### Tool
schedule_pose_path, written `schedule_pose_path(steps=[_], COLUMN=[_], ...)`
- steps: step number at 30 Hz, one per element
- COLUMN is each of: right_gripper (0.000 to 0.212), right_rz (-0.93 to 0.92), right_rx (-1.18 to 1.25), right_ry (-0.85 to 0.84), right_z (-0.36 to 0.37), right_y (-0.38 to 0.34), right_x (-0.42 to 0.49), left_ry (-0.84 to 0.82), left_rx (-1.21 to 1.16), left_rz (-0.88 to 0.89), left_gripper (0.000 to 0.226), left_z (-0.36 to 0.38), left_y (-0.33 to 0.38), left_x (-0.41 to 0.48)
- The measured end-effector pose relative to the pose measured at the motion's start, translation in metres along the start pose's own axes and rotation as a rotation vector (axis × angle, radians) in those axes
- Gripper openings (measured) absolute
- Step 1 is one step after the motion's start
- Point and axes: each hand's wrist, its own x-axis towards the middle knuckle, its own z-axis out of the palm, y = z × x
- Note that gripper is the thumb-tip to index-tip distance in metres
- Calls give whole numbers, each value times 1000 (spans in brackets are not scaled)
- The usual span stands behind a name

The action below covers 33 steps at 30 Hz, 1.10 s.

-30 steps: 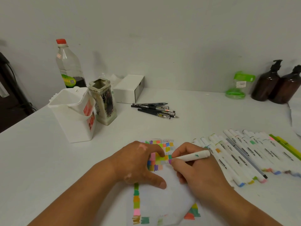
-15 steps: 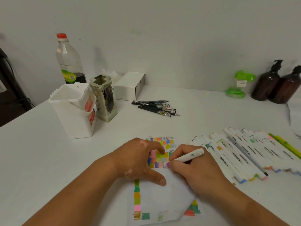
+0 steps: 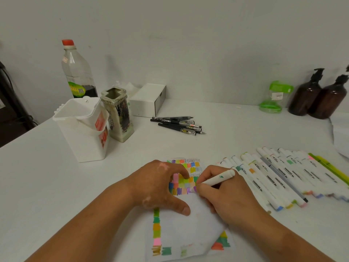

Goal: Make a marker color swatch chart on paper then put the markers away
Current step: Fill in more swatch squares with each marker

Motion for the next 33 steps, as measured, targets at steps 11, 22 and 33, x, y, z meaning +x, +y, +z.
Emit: schedule_pose_path(steps=[11, 22, 33], right_gripper=[10, 16, 14], right_rz=[12, -59, -65], right_rx=[-2, 480, 744], right_ry=[0, 154, 92], right_z=[0, -35, -46], right_y=[0, -1, -5], right_x=[-1, 5, 4], left_ry=[10, 301, 198], left_rx=[20, -759, -964], left_rz=[-4, -86, 45], left_gripper=[87, 32, 26], left_z=[4, -2, 1], left_y=[-5, -10, 3], left_x=[2, -1, -1])
